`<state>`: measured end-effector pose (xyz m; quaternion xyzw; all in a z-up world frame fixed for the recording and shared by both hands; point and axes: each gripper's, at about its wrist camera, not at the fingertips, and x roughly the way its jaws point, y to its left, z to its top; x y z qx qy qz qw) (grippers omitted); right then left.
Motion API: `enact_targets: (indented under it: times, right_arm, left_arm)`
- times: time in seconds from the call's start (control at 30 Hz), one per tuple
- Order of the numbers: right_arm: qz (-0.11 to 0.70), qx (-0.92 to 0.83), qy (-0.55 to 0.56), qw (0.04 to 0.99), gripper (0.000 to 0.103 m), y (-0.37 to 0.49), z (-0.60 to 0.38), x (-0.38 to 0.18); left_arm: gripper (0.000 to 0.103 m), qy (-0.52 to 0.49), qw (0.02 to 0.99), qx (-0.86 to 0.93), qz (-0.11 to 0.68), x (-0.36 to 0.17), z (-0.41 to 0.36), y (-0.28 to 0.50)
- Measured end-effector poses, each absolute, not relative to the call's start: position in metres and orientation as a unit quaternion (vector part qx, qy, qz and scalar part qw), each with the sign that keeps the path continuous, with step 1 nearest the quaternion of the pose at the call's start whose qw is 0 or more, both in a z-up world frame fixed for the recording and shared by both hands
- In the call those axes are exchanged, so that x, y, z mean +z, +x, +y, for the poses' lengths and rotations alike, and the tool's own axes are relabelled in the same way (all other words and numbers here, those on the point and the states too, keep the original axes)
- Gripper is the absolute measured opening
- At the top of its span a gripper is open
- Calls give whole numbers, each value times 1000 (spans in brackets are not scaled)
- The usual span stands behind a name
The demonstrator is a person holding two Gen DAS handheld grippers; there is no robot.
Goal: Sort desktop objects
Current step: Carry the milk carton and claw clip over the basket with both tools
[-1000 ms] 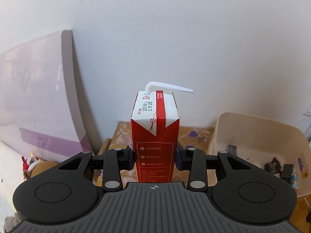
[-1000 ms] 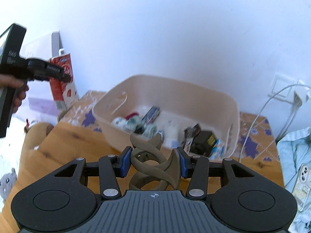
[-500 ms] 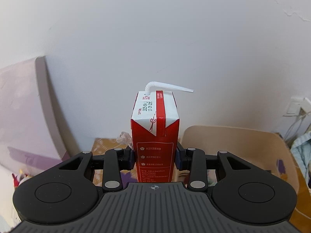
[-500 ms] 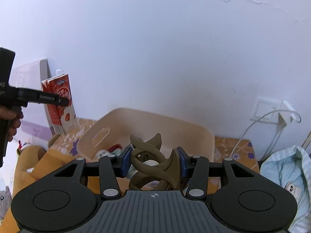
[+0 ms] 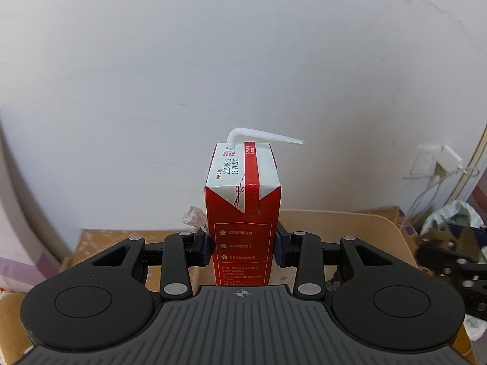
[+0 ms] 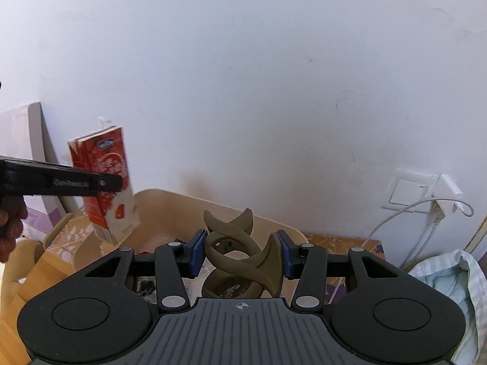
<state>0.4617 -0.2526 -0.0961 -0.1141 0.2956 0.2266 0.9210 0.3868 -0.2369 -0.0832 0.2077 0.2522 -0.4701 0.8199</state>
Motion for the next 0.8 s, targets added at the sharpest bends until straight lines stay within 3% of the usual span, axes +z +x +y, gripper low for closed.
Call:
enact_targets:
  times: [0.5,0.8]
  right_arm:
    - [350,217,-131,902,45,525,-230,-168]
    - [371,211,-151,892,45,535,-219,-197]
  left_arm:
    - [38,250,787,-479,298,-171,-290,389]
    - [39,256,777,-498,286,-187,-290,381]
